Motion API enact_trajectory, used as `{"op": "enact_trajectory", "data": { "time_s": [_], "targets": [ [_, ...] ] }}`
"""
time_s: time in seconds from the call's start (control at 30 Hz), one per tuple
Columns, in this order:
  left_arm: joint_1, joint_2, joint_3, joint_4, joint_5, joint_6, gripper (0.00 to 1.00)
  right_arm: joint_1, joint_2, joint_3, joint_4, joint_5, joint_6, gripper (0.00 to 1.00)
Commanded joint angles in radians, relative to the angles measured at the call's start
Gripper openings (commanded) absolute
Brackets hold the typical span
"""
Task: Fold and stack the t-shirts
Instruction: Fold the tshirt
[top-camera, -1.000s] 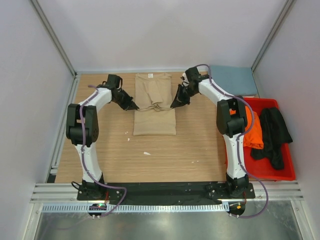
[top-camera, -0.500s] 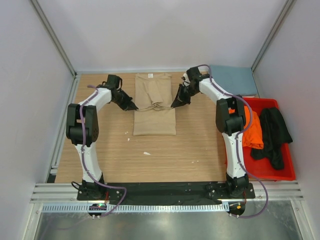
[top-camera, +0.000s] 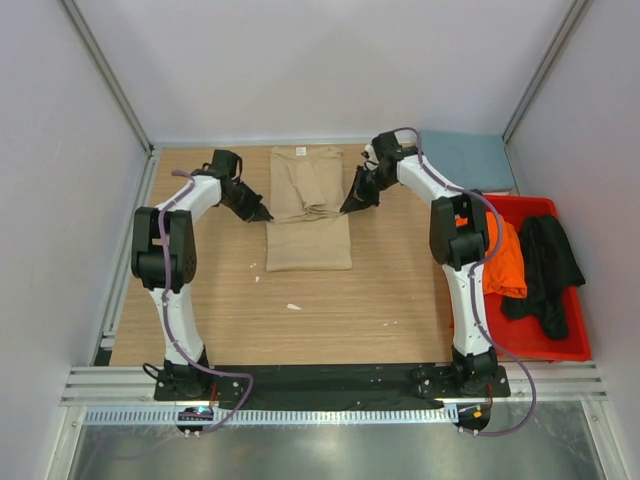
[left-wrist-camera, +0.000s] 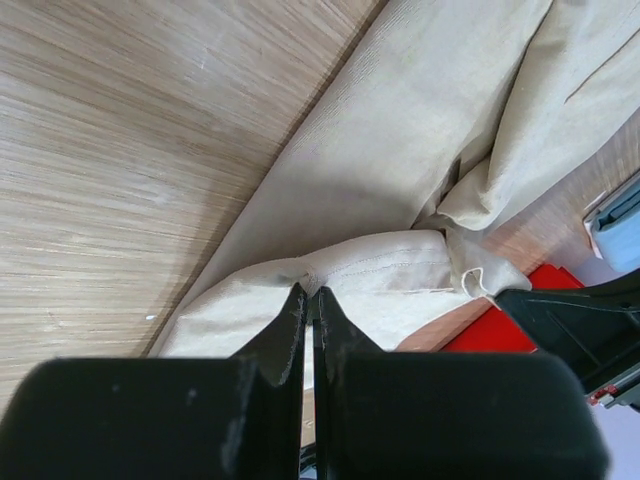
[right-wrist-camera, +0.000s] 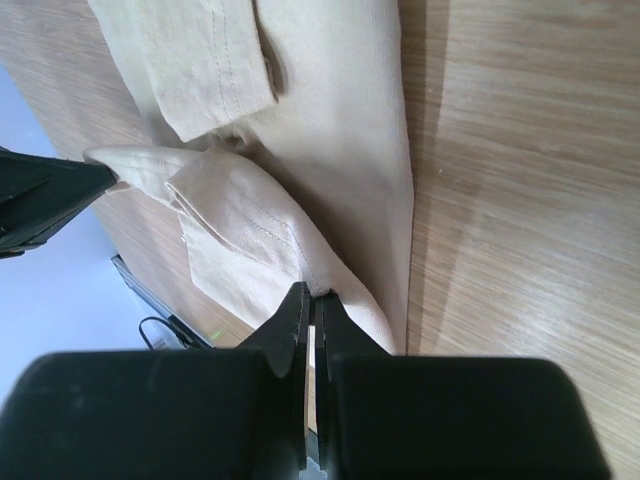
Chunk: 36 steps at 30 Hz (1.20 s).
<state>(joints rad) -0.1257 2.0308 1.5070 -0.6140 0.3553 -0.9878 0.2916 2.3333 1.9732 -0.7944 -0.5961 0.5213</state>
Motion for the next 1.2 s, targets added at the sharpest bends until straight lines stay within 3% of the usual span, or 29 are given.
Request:
{"op": "enact_trajectory", "data": {
  "time_s": [0.0,0.1,0.2,0.3,0.33,0.43,0.57,0.7,0.8,0.93,1.0,1.17],
  "targets": [
    [0.011,0.006,0.057,-0.010,-0.007,-0.005,0.00,-0.003,0.024,0.068,-0.002,-0.021,-0.001,0.03],
    [0.011,0.034,0.079,-0.004,0.008,-0.003,0.00,-0.008,0.043,0.088,-0.006,-0.018,-0.001,0.04],
    [0.011,0.060,0.113,0.002,0.033,0.008,0.13,-0.014,0.060,0.110,-0.014,-0.007,-0.004,0.06],
    [0.011,0.048,0.156,-0.026,-0.018,0.073,0.30,-0.025,0.060,0.143,-0.054,0.042,-0.032,0.21],
    [0.009,0.031,0.169,-0.048,-0.044,0.098,0.32,-0.023,0.054,0.159,-0.072,0.079,-0.053,0.30],
    [0.008,-0.059,0.150,-0.069,-0.110,0.187,0.40,-0.016,0.017,0.211,-0.161,0.198,-0.127,0.41],
    [-0.029,-0.150,0.049,-0.024,-0.066,0.233,0.41,0.027,-0.093,0.110,-0.099,0.217,-0.124,0.47],
    [-0.095,-0.143,-0.074,0.089,0.045,0.210,0.27,0.104,-0.182,-0.112,0.079,0.183,-0.040,0.45],
    [-0.124,-0.094,-0.083,0.158,0.096,0.169,0.23,0.158,-0.215,-0.222,0.249,0.197,0.046,0.36],
    [-0.144,-0.019,-0.044,0.217,0.102,0.147,0.20,0.207,-0.206,-0.284,0.395,0.257,0.089,0.16],
    [-0.146,0.009,-0.027,0.227,0.105,0.133,0.19,0.210,-0.186,-0.304,0.455,0.269,0.126,0.12],
    [-0.144,0.095,0.051,0.230,0.102,0.129,0.19,0.208,-0.128,-0.266,0.465,0.305,0.118,0.10]
  ]
}}
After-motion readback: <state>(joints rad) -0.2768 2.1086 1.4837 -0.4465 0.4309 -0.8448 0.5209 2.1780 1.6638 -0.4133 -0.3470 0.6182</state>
